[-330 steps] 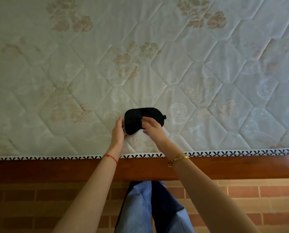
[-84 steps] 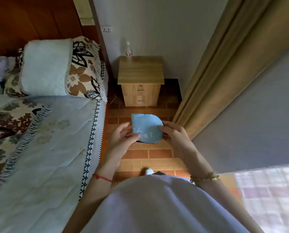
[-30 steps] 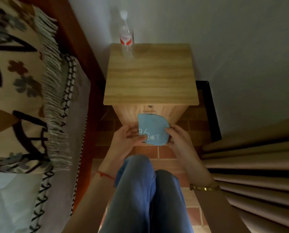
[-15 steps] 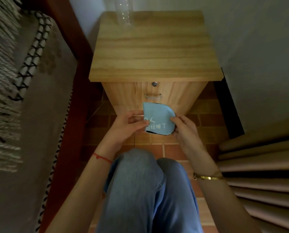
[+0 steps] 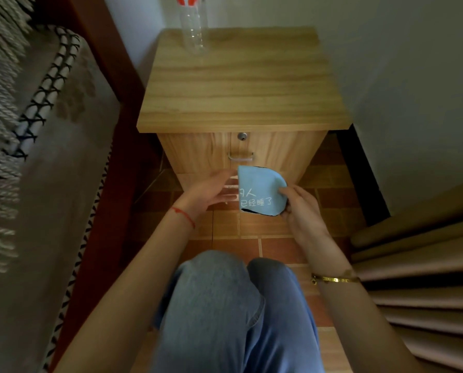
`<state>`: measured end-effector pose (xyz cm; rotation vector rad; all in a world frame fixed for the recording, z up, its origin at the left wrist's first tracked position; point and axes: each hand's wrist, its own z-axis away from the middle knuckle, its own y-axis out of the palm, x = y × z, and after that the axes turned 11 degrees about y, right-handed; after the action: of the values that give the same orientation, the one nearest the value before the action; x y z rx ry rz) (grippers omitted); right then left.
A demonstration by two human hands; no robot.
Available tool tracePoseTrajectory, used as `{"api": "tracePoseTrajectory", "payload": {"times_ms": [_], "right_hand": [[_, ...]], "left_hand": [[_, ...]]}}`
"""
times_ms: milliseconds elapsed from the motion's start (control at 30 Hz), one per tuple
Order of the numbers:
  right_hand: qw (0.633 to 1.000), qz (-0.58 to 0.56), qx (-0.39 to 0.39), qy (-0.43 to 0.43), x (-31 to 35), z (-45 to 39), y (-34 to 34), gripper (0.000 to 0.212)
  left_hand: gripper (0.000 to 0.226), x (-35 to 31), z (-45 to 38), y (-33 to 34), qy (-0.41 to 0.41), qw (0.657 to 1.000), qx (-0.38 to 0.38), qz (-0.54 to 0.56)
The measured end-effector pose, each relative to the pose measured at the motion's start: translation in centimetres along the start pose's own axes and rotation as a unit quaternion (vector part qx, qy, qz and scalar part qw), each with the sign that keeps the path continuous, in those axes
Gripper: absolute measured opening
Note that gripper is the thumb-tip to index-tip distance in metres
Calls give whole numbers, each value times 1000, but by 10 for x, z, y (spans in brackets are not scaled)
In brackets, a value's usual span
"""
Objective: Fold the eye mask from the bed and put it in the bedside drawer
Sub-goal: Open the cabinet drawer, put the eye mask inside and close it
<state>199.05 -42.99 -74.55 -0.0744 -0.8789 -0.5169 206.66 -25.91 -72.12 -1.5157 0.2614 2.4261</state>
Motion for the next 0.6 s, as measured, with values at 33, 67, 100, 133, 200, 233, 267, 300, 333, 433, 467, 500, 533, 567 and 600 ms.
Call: {"api": "tracePoseTrajectory", "payload": {"times_ms": [33, 67, 100, 133, 200, 233, 267, 300, 333, 433, 467, 500, 533, 567, 600], "right_hand": [[1000, 1, -3, 3, 0, -2, -1, 11], [1000, 3, -6, 5, 0, -4, -2, 11], [1000, 6, -9, 8, 0, -6, -3, 11], [1000, 10, -10, 10, 0, -7, -5, 11], [1000, 18, -9, 10, -2, -8, -7, 11], [1000, 23, -8, 11, -3, -8, -9, 11], [1000, 27, -8, 14, -5, -8, -10, 11], [999, 30, -8, 17, -6, -8, -10, 10], [999, 33, -9, 20, -7, -8, -11, 10], [998, 45, -17, 28, -9, -7, -13, 12], [998, 45, -16, 30, -10, -6, -13, 13], [998, 43, -13, 32, -10, -5, -14, 14], [999, 40, -10, 33, -11, -5, -15, 14], [999, 38, -7, 33, -11, -4, -16, 14], [999, 38, -6, 31, -11, -3, -17, 13]], "left_hand": [[29, -1, -12, 3, -24, 1000, -16, 10], [31, -1, -23, 5, -45, 998, -32, 30], [32, -1, -33, 7, -58, 996, -45, 57], [31, 0, -42, 9, -65, 993, -57, 85], [24, 1, -53, 11, -67, 987, -73, 126], [19, 2, -57, 12, -66, 985, -77, 139], [15, 2, -61, 13, -65, 983, -80, 150], [15, 1, -65, 14, -64, 981, -86, 159], [17, 1, -68, 15, -64, 980, -91, 165], [25, 2, -76, 17, -70, 977, -106, 170], [27, 3, -78, 18, -71, 975, -112, 178], [28, 3, -79, 18, -69, 973, -119, 186], [29, 4, -81, 19, -67, 971, -125, 192], [31, 5, -82, 20, -64, 971, -127, 192], [32, 7, -82, 21, -61, 971, -126, 191]]}}
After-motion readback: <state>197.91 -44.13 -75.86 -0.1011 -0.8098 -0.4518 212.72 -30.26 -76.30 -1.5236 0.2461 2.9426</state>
